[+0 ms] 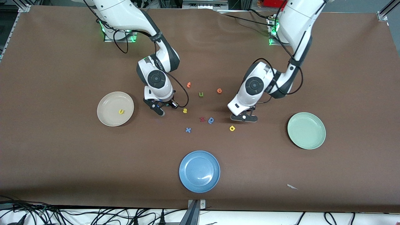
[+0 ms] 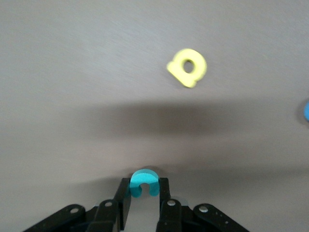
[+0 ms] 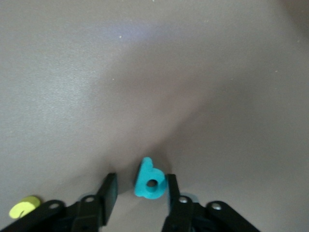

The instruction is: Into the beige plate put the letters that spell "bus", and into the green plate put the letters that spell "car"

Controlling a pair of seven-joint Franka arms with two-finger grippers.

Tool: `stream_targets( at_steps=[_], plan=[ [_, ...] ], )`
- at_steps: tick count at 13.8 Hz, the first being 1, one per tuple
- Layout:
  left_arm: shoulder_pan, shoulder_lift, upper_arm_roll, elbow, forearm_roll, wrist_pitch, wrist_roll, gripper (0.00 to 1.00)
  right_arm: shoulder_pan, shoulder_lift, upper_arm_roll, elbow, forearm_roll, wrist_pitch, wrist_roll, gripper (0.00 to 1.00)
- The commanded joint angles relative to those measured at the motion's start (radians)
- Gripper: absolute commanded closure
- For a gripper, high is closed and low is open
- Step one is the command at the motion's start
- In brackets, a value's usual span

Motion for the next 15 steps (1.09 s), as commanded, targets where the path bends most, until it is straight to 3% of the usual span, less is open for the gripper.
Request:
stream_targets(
  at_steps=[1,4,8,12,13,15],
  plan=[
    [0.099,-0.084,-0.005,-0.005,0.026,-0.104,0.133,0.80,0.009,-0.014,-0.004,-0.044,0.010,0.021,0.008,0.70],
    [0.203,-0.101,0.001,-0.005,0.033,-0.118,0.259,0.83,0.009,-0.019,-0.009,-0.032,0.010,0.014,-0.003,0.89],
    [0.362,-0.098,-0.002,-0.005,0.196,-0.118,0.405,0.83,0.006,-0.059,-0.033,0.004,0.007,-0.050,-0.012,0.90],
    [0.470,-0.069,-0.002,0.009,0.239,-0.104,0.531,0.80,0.006,-0.080,-0.137,0.165,0.006,-0.386,-0.168,0.90],
    [0.482,-0.052,-0.002,0.018,0.259,-0.103,0.532,0.71,0.004,-0.092,-0.166,0.166,0.007,-0.411,-0.234,0.90],
    [0.482,-0.041,-0.003,0.027,0.265,-0.104,0.531,0.12,0.001,-0.112,-0.240,0.159,0.012,-0.483,-0.392,0.90]
  ],
)
